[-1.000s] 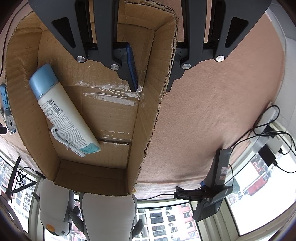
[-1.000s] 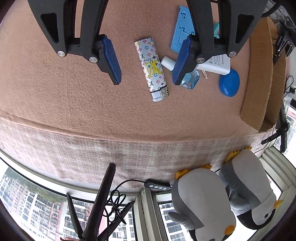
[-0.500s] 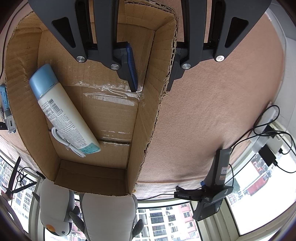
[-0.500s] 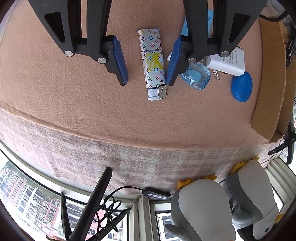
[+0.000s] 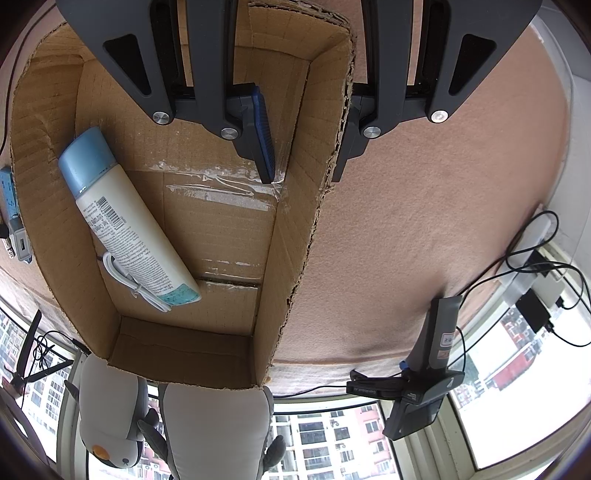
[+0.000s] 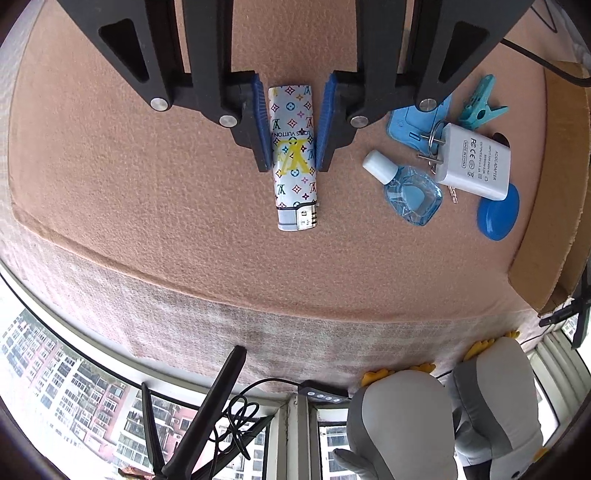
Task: Organize rigid objects
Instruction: 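Carry the lighter into the box and open the right tool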
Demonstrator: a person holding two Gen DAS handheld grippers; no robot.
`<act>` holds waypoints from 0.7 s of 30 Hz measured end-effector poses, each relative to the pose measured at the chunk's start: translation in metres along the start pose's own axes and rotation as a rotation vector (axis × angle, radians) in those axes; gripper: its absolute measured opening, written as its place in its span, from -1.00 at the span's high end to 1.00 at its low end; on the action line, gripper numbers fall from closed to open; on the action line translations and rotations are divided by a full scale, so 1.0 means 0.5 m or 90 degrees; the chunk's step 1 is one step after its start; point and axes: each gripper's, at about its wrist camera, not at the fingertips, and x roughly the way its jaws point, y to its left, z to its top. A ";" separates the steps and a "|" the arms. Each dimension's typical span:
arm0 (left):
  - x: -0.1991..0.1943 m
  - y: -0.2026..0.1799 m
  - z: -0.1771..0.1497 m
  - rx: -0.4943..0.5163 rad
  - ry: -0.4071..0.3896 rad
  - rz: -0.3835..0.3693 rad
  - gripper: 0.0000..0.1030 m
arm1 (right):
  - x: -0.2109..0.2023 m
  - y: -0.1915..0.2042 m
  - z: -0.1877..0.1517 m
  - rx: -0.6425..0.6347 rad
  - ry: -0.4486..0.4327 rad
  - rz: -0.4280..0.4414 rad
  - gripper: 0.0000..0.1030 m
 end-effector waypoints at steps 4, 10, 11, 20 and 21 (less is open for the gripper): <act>-0.001 0.000 0.000 -0.002 -0.001 -0.001 0.48 | -0.006 -0.014 -0.012 0.020 -0.002 0.002 0.60; 0.000 0.000 0.000 -0.002 -0.002 -0.003 0.48 | -0.032 -0.027 -0.033 0.056 -0.016 0.014 0.60; 0.000 0.000 0.000 -0.002 -0.002 -0.003 0.48 | -0.040 -0.025 -0.037 0.057 -0.021 0.018 0.60; 0.001 0.003 -0.002 -0.006 -0.005 -0.008 0.48 | -0.137 0.038 -0.043 0.031 -0.072 0.064 0.60; 0.001 0.003 -0.002 -0.007 -0.005 -0.009 0.48 | -0.150 0.053 -0.042 0.021 -0.079 0.071 0.60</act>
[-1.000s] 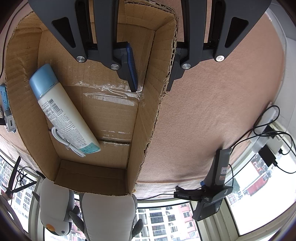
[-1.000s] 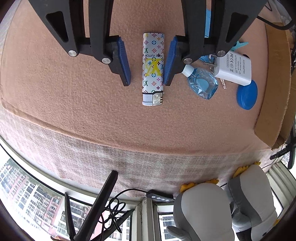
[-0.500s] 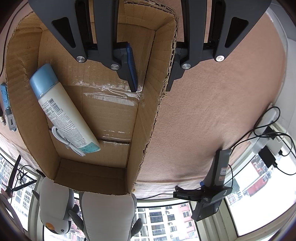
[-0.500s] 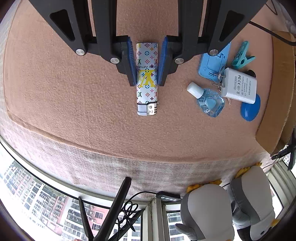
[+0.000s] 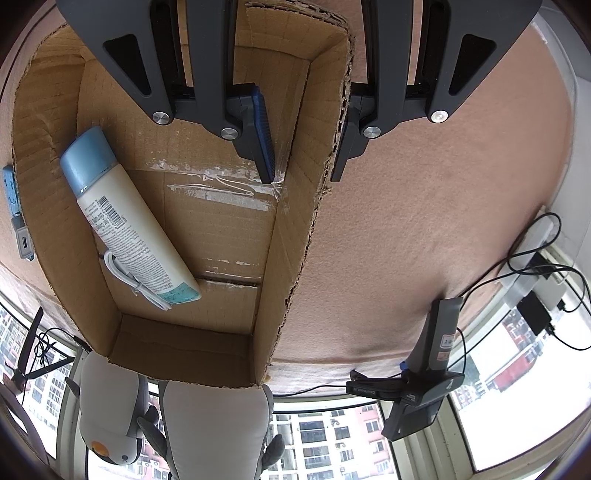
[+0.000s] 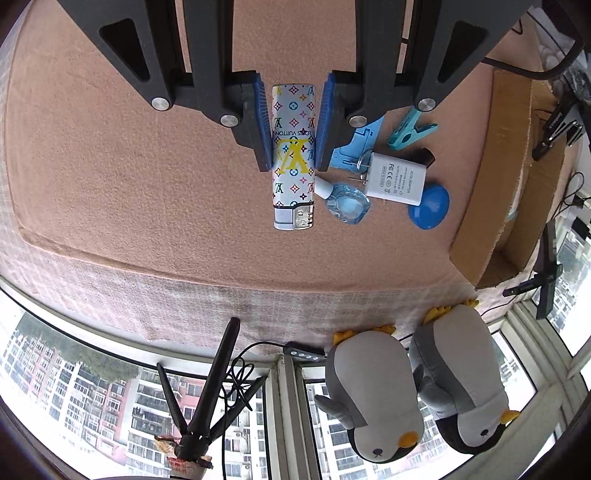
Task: Organize rigid objects
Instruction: 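Carry the lighter into the box and open the right tool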
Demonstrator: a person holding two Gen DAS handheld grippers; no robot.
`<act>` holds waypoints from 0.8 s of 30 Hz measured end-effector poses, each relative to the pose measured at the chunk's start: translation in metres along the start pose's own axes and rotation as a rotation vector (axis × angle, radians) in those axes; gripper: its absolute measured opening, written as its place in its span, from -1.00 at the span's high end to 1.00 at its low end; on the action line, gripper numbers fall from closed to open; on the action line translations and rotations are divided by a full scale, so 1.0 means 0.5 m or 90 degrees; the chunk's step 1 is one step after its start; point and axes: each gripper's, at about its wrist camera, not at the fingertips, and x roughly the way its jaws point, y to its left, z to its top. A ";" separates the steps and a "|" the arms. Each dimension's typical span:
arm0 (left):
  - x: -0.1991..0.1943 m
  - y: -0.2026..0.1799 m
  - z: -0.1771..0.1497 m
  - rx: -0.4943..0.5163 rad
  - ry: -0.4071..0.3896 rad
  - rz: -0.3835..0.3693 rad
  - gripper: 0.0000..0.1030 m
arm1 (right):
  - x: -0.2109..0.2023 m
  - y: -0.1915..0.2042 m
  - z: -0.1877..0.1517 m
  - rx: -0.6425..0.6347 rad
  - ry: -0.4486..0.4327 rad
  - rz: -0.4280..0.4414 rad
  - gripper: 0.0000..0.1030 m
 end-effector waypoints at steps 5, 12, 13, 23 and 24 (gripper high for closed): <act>0.000 0.004 -0.001 -0.004 -0.001 -0.005 0.48 | -0.044 0.090 0.010 -0.053 -0.021 0.048 0.60; 0.000 0.006 -0.002 -0.009 -0.001 -0.009 0.48 | -0.062 0.232 -0.004 -0.143 -0.016 0.120 0.60; 0.000 0.006 -0.002 -0.009 -0.001 -0.010 0.48 | -0.061 0.251 -0.008 -0.154 -0.013 0.128 0.60; 0.001 0.008 -0.003 -0.009 -0.002 -0.013 0.48 | -0.022 0.406 -0.053 -0.240 0.031 0.196 0.60; 0.001 0.008 -0.003 -0.009 -0.002 -0.013 0.48 | -0.016 0.416 -0.057 -0.244 0.036 0.199 0.60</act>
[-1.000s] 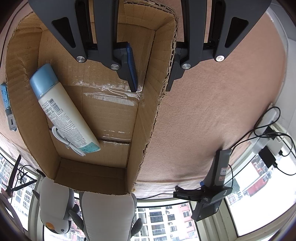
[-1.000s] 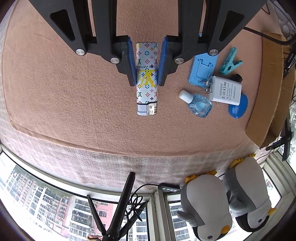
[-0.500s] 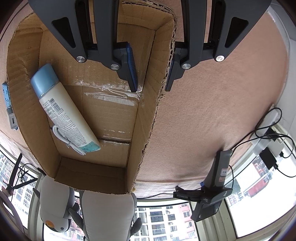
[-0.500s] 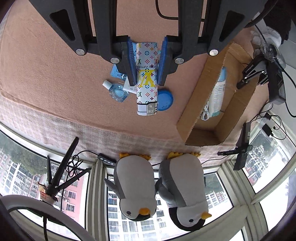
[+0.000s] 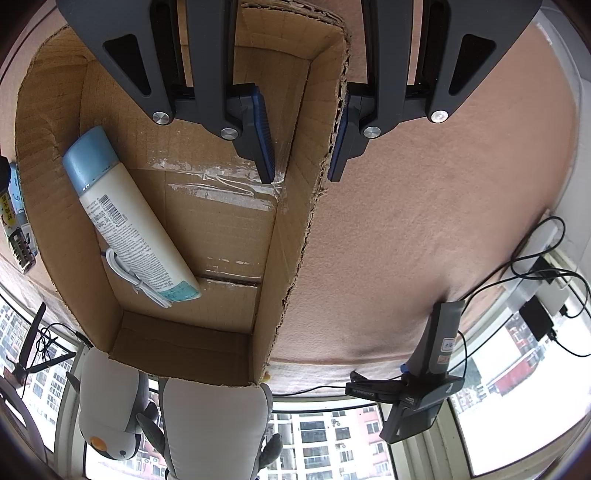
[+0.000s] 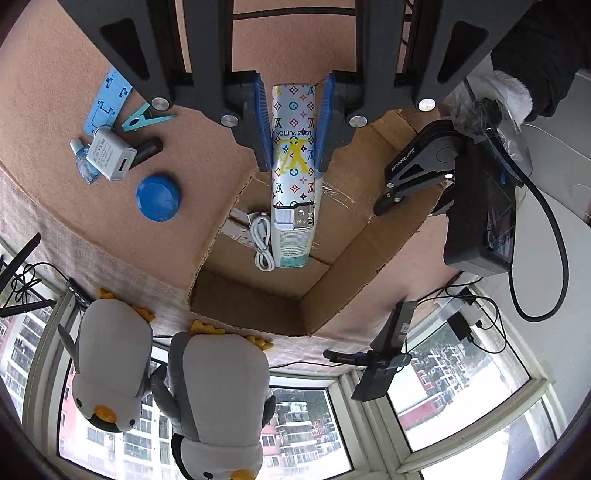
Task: Organize rigid objects
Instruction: 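Carry the lighter into the box and open the right tool, then move the right tool to the white USB charger and grasp it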
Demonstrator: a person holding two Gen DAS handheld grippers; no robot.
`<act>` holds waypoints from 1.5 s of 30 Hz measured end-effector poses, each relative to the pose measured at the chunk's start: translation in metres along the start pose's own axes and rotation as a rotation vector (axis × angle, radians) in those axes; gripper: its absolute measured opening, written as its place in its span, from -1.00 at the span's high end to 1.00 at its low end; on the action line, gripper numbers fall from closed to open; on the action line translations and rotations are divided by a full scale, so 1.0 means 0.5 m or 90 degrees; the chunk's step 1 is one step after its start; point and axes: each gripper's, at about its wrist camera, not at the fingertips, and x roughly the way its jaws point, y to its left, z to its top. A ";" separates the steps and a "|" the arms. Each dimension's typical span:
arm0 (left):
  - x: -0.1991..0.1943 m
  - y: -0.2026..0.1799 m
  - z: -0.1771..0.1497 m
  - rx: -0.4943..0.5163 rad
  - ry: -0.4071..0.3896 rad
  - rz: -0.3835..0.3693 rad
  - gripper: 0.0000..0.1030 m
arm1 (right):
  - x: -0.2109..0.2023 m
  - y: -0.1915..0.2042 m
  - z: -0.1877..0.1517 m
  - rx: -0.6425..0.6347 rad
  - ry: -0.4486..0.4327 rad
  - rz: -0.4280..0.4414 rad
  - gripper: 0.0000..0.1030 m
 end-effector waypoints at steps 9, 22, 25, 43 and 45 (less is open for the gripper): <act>0.000 0.000 0.000 -0.001 0.000 -0.001 0.48 | 0.056 0.046 -0.002 -0.027 0.034 0.014 0.60; 0.000 0.001 0.000 -0.001 0.000 0.000 0.48 | 0.061 0.059 -0.011 -0.042 0.038 0.018 0.26; 0.002 0.001 0.000 0.000 -0.001 0.001 0.48 | 0.050 0.054 -0.011 -0.038 0.026 0.012 0.01; 0.000 -0.001 -0.002 0.005 -0.003 0.004 0.48 | -0.019 -0.084 -0.023 0.073 -0.015 0.002 -0.22; 0.000 -0.001 -0.002 0.005 -0.003 0.004 0.48 | -0.031 -0.142 -0.031 0.120 -0.017 0.001 -0.26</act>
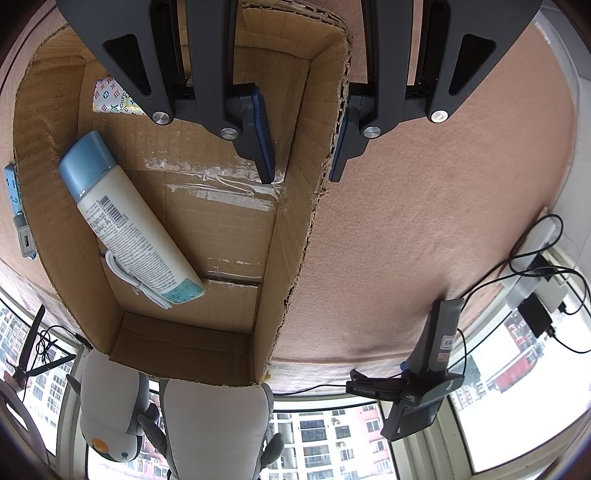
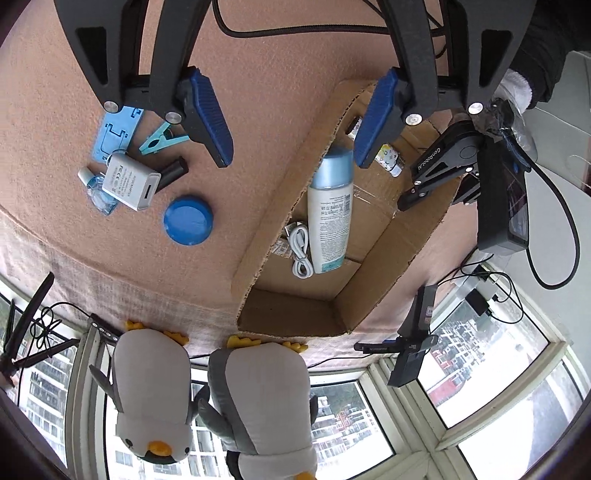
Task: Organize rigid objects
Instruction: 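Move the right tool to the white USB charger and grasp it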
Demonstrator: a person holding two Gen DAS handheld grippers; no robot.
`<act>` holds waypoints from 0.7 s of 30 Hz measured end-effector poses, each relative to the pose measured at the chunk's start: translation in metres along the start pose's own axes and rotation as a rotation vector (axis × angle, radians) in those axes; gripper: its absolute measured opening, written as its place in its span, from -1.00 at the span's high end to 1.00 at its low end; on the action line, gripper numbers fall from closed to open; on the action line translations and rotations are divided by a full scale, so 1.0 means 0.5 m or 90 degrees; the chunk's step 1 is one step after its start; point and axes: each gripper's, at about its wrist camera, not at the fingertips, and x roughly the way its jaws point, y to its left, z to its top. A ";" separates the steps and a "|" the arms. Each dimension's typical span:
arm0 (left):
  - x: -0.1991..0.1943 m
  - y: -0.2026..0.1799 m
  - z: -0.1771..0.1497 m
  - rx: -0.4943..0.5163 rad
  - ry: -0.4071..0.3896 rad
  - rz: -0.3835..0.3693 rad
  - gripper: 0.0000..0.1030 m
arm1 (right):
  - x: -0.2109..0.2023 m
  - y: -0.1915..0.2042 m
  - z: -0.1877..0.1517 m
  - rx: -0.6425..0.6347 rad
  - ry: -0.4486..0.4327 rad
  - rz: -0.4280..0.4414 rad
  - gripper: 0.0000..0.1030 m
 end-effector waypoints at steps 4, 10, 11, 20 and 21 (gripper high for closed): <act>0.000 0.000 0.000 0.001 0.000 0.001 0.48 | -0.010 -0.063 0.003 0.051 0.001 -0.002 -0.26; 0.000 0.001 0.000 0.003 -0.001 0.003 0.48 | -0.001 -0.158 0.011 0.113 0.015 -0.017 -0.32; 0.000 0.001 0.000 0.003 -0.001 0.003 0.48 | 0.003 -0.171 0.013 0.124 0.019 -0.015 -0.33; 0.000 0.001 0.000 0.004 -0.001 0.003 0.48 | 0.043 -0.231 0.031 0.170 0.048 -0.013 -0.33; 0.000 0.001 0.000 0.003 -0.001 0.003 0.48 | 0.047 -0.235 0.034 0.175 0.050 -0.011 -0.33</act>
